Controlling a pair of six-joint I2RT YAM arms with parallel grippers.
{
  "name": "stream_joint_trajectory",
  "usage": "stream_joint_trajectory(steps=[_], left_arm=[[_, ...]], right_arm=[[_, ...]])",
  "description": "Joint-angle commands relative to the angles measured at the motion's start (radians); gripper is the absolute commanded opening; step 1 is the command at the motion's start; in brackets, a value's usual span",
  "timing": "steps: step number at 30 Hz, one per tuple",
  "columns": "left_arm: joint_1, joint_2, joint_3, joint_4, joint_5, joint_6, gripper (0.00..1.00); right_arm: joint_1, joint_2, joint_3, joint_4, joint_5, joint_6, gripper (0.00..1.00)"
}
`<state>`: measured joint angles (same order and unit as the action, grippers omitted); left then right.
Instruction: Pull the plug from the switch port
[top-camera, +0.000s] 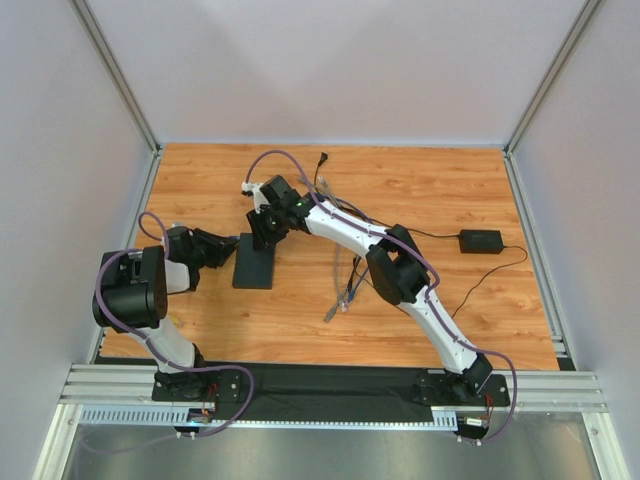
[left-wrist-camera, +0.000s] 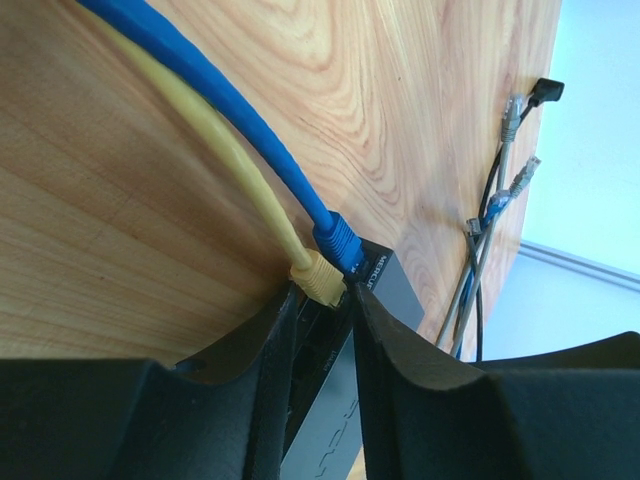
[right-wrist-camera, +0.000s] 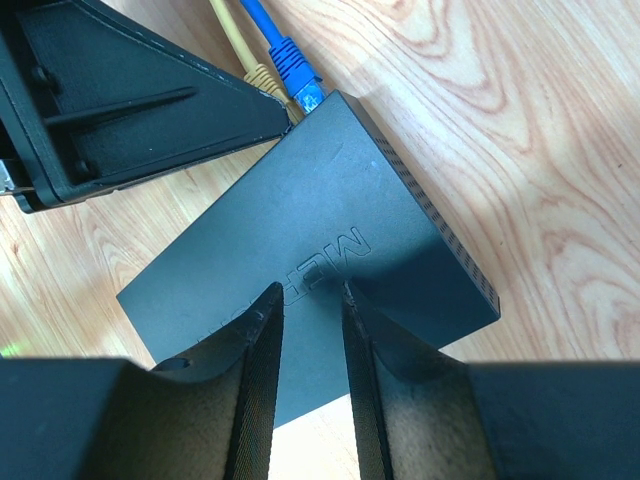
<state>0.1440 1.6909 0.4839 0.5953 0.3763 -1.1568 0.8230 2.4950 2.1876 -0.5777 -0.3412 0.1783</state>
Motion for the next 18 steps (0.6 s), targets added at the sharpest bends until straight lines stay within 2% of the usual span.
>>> stream_joint_trajectory(steps=[1,3,6,8,10,15,18], left_arm=[[-0.009,0.007,0.021,-0.019,-0.011,0.032,0.34],[-0.009,0.006,0.018,-0.014,-0.016,0.025,0.27],[-0.009,0.003,0.022,-0.026,-0.025,0.022,0.22],[-0.009,0.004,0.022,-0.028,-0.030,0.017,0.07],[-0.009,0.003,0.022,-0.028,-0.034,0.014,0.01],[-0.001,-0.004,-0.002,-0.008,-0.079,-0.006,0.00],[0.005,0.016,-0.002,0.032,-0.065,-0.020,0.00]], right_arm=[[-0.004,0.041,0.018,-0.053,0.016,-0.022,0.32],[-0.004,0.044,0.024,-0.057,0.014,-0.020,0.32],[-0.004,0.053,0.037,-0.060,0.011,-0.019,0.32],[-0.004,0.065,0.044,-0.070,0.021,-0.008,0.32],[-0.004,0.076,0.058,-0.083,0.030,-0.002,0.31],[-0.004,0.123,0.092,-0.137,0.060,0.041,0.24],[-0.002,0.137,0.087,-0.151,0.062,0.052,0.23]])
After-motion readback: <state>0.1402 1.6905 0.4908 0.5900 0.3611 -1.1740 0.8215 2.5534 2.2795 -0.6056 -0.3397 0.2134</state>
